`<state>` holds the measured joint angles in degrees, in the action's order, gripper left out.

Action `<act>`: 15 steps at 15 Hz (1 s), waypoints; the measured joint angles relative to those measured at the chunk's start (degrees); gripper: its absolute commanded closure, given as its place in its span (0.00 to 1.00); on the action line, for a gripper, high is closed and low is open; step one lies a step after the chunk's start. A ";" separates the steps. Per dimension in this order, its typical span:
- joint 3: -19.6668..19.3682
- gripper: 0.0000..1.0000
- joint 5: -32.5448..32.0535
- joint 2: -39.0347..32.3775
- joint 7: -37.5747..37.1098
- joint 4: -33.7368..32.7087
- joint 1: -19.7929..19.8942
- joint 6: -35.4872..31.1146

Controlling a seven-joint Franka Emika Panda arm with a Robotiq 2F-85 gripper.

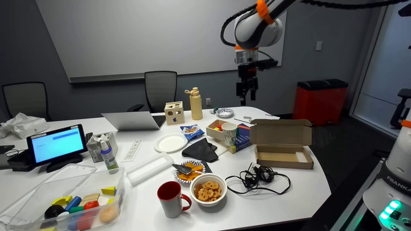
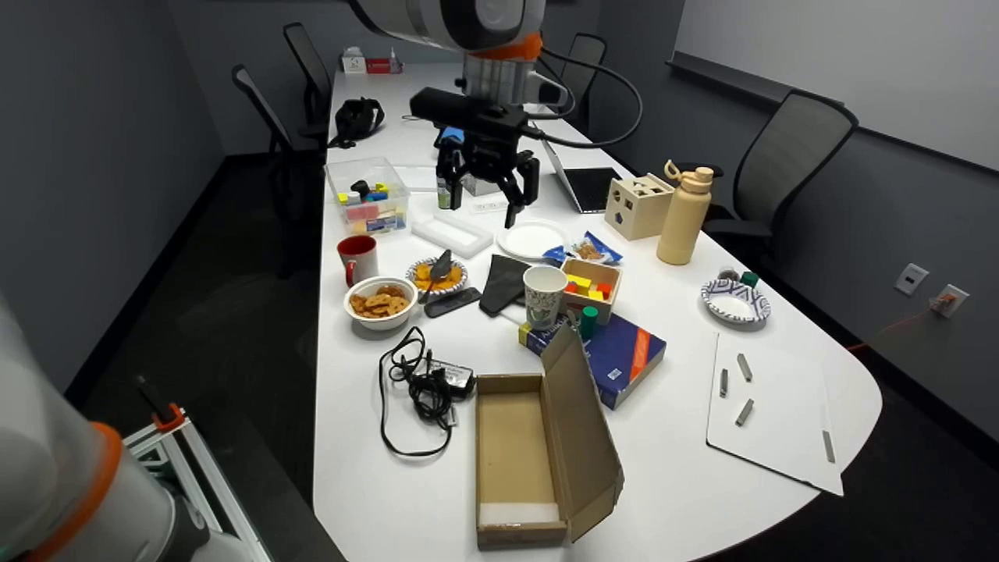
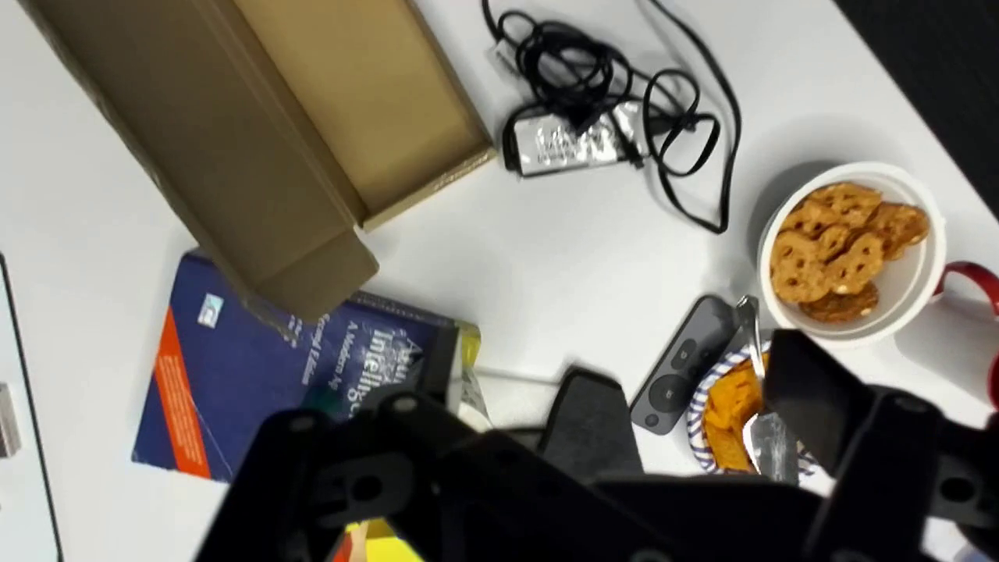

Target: Use the black towel to wipe the table

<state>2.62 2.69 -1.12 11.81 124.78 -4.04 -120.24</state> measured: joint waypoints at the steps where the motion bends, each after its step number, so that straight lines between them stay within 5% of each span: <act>1: 0.50 0.00 -0.69 -3.73 0.00 -2.34 -0.11 -2.55; 7: 2.29 0.00 -4.46 -24.60 0.00 -18.93 -1.39 -11.03; 15: 2.62 0.00 -6.43 -47.61 0.00 -41.96 -4.41 -11.87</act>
<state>5.24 -3.75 -48.72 11.81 82.82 -8.45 -132.11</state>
